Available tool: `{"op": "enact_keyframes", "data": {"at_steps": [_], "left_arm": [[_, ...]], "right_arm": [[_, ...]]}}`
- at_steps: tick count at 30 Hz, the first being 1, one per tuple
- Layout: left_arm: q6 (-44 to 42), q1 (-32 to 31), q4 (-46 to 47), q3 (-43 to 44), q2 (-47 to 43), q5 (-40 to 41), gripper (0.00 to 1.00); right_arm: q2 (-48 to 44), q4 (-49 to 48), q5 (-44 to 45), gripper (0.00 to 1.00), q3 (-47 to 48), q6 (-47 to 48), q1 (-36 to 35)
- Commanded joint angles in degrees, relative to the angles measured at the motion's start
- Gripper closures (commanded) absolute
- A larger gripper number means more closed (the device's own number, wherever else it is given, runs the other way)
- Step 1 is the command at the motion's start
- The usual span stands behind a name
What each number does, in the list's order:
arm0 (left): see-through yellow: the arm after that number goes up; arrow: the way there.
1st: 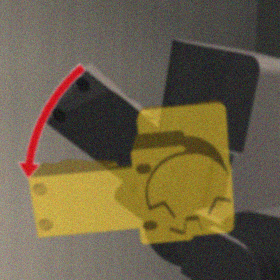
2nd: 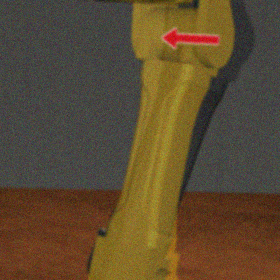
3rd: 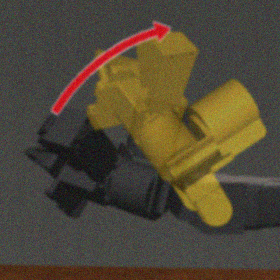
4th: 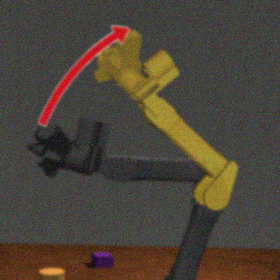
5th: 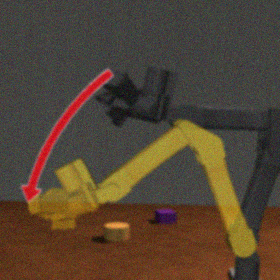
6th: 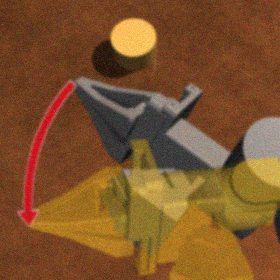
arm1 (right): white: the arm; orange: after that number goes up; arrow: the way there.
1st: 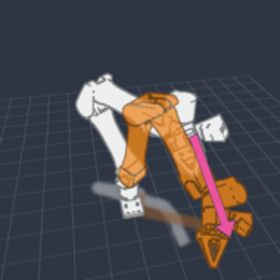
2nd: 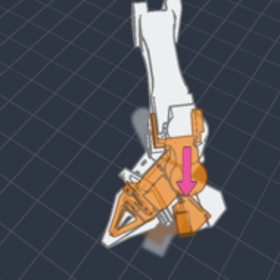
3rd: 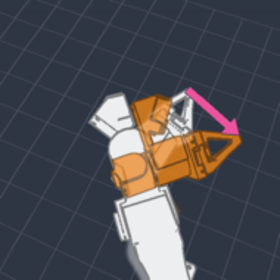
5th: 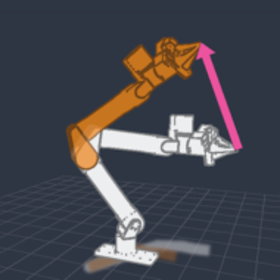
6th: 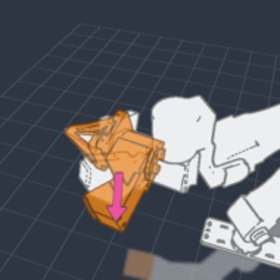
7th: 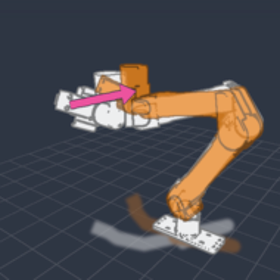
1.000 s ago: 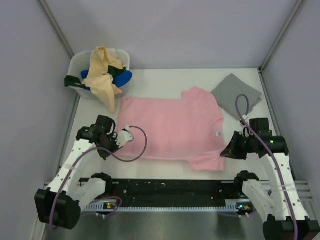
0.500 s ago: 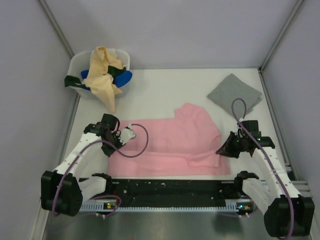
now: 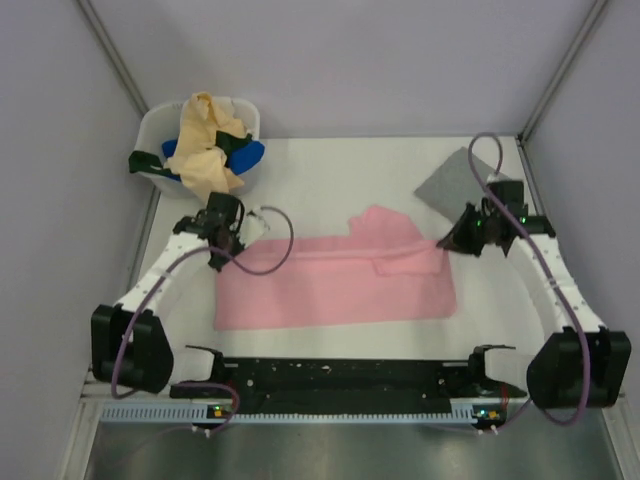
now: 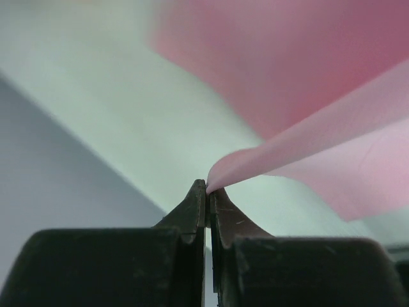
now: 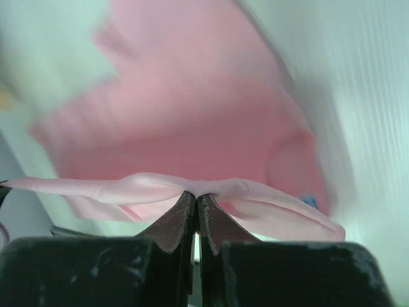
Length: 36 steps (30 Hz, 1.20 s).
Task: Fold and stack the t-shirts
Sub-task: Flatten out the tshirt
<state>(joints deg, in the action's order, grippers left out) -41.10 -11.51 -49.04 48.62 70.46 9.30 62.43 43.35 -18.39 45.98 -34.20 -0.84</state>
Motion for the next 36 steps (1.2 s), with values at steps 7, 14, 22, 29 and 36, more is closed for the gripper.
{"op": "enact_keyframes", "data": {"at_steps": [7,14,22,29,36], "left_arm": [[1.92,0.52,15.72,61.76,15.33,14.26,1.00],[-2.75,0.43,16.69,43.26,3.66,7.32,1.00],[-7.32,0.43,6.35,15.66,-11.55,-1.73,1.00],[-4.08,0.43,-3.26,-5.35,-15.52,-8.14,1.00],[-0.74,0.43,-0.28,-16.10,-16.67,-8.86,1.00]], "right_arm": [[19.22,-2.23,4.68,1.00,70.20,5.98,3.65],[5.35,4.36,1.34,1.00,53.56,9.93,3.74],[-13.55,17.45,-4.72,1.00,22.61,9.41,3.74],[-22.97,20.63,-8.50,1.00,0.11,5.02,3.57],[-24.47,13.70,-7.10,1.00,-9.67,-0.08,2.86]]}}
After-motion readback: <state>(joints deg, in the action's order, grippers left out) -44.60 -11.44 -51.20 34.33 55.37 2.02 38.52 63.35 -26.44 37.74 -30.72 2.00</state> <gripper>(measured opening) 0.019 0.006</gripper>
